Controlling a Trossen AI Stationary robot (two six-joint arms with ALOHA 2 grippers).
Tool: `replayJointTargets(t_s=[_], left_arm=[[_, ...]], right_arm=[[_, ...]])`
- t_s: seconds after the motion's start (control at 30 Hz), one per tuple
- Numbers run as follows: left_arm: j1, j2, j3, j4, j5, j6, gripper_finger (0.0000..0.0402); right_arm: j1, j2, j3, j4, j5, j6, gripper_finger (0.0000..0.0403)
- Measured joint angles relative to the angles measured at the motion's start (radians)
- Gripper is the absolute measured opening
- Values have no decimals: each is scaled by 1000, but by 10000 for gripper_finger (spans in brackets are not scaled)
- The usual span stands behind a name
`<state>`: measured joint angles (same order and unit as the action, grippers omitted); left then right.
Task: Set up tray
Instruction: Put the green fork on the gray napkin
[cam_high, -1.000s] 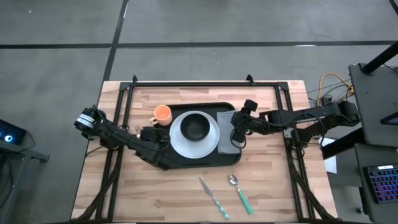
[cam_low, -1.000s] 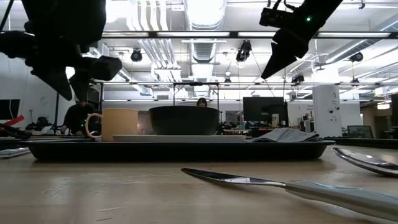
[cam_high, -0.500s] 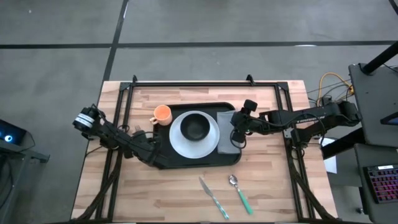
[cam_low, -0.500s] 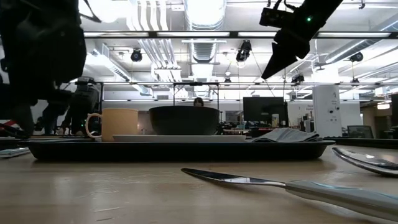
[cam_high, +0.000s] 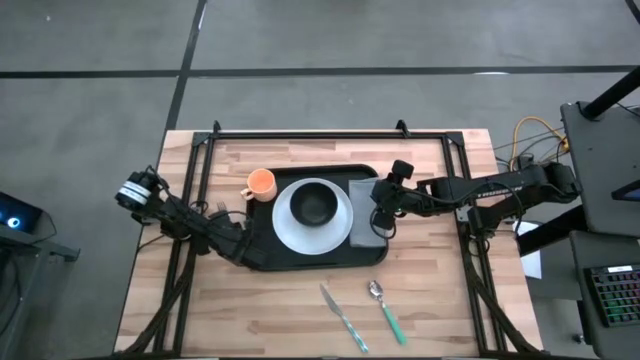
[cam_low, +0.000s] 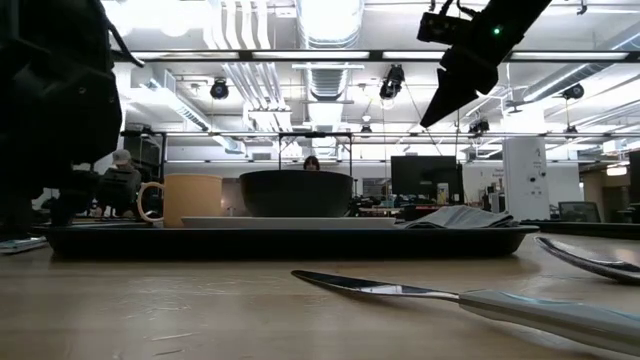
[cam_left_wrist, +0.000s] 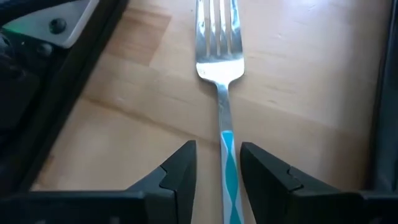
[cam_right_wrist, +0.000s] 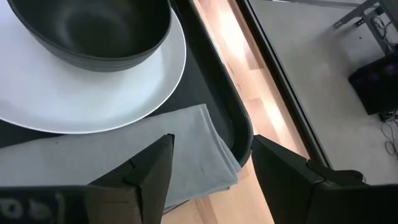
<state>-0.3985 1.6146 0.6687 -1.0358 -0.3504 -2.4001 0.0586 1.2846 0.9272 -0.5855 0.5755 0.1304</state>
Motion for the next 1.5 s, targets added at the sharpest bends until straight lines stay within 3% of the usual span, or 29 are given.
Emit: replayJointTargets(t_s=[0.97,1.5], left_arm=[[-41,2,54,94,24,-2,106],[-39,92,118,37,70,-17,106]], right_arm=[[0,0,0,-9,0,0,206],[0,0,0,-3,0,-3,206]])
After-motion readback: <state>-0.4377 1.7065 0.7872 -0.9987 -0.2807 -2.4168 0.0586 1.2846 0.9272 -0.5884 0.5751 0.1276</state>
